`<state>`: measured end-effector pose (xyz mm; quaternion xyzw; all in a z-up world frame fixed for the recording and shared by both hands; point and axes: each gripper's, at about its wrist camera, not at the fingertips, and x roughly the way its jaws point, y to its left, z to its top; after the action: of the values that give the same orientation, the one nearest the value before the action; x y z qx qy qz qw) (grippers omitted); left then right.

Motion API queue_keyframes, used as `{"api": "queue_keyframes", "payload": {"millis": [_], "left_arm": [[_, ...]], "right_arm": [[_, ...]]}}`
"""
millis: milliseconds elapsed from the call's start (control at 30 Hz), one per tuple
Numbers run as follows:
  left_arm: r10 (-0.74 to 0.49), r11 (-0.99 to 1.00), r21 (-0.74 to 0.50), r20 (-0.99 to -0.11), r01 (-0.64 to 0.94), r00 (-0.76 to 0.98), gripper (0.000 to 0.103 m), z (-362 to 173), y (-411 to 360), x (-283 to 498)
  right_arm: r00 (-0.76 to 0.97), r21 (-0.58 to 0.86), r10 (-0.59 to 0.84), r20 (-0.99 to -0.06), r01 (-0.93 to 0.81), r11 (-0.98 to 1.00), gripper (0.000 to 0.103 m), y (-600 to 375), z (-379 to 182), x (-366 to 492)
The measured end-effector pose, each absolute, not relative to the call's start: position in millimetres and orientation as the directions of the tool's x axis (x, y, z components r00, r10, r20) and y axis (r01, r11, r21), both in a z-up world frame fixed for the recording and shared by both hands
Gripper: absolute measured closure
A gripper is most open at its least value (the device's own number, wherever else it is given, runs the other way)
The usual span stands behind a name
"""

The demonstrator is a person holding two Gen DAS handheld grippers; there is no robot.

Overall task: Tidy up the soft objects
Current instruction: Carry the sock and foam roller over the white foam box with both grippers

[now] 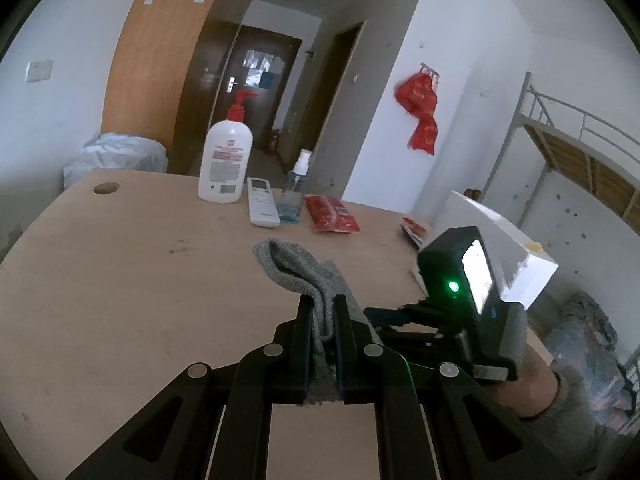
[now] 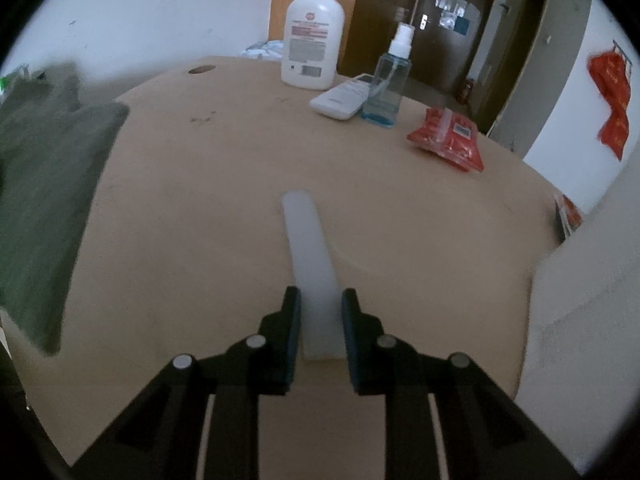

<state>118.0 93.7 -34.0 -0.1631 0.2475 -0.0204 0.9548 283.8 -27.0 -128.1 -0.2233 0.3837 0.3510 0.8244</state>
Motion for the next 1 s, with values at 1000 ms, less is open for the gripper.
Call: {"api": "queue_keyframes", "payload": {"millis": [1000], "left_arm": [[-0.106,0.967,-0.253,-0.355,0.013,0.929,0.093,3.6,70.3,89.0]], "right_arm": [[0.640,0.185,0.628,-0.442,-0.621,0.762,0.091,-146.8,-27.2,194.1]]}}
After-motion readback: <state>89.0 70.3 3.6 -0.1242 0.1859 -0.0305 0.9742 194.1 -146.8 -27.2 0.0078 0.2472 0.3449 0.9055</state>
